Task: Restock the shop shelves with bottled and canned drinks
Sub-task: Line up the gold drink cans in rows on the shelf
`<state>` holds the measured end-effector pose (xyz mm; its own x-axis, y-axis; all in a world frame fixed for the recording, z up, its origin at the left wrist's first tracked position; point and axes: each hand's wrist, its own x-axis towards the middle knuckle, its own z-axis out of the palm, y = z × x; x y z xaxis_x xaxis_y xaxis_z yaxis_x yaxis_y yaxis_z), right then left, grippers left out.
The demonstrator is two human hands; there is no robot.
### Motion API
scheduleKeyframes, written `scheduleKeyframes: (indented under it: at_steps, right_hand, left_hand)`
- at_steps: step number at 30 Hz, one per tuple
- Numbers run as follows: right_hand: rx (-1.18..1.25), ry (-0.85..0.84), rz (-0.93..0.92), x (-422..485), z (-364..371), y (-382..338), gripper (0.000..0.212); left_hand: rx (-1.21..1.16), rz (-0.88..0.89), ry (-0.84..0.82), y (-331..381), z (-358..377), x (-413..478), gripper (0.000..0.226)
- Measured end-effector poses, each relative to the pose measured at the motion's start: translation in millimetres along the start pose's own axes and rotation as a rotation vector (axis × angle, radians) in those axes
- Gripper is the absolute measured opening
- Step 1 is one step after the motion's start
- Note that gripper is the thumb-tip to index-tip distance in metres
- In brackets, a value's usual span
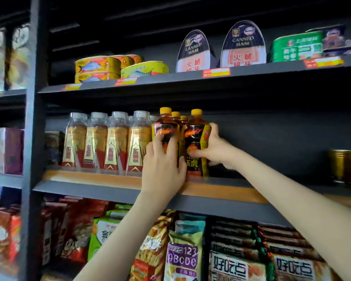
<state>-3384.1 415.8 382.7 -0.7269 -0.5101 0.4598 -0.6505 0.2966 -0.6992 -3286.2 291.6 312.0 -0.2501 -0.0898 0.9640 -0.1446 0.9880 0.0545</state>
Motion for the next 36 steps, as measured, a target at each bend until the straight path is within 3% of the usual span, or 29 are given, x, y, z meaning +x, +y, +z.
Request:
scheduleKeyframes:
  at_steps: [6,10,13,16,18,21,26,30,36]
  right_hand:
    - [0.118,-0.114,-0.039,-10,1,-5,0.104]
    - [-0.110,-0.071,-0.068,-28,-13,-5,0.089]
    - [-0.465,0.112,-0.112,-53,-52,7,0.080]
    - [-0.813,0.409,-0.067,-82,-107,43,0.067]
    - [-1.023,0.583,0.076,-103,-145,72,0.066]
    - [-1.125,0.677,0.322,-133,-189,104,0.072]
    - [-1.291,0.697,0.367,-151,-218,110,0.073]
    - [-1.196,0.567,0.477,-163,-230,116,0.073]
    - [-1.041,0.469,0.290,-173,-236,113,0.067]
  left_hand:
    - [-0.003,0.018,0.028,14,3,9,0.051]
    - [-0.015,0.027,0.039,43,7,18,0.054]
    - [-0.067,0.084,0.045,85,14,20,0.055]
    - [-0.182,0.158,0.040,142,21,19,0.054]
    - [-0.247,0.223,0.031,181,26,15,0.053]
    - [-0.318,0.278,-0.007,228,36,6,0.050]
    - [-0.328,0.305,-0.008,263,45,1,0.047]
    - [-0.320,0.308,0.025,272,47,-3,0.045]
    - [-0.297,0.302,0.003,273,47,-6,0.045]
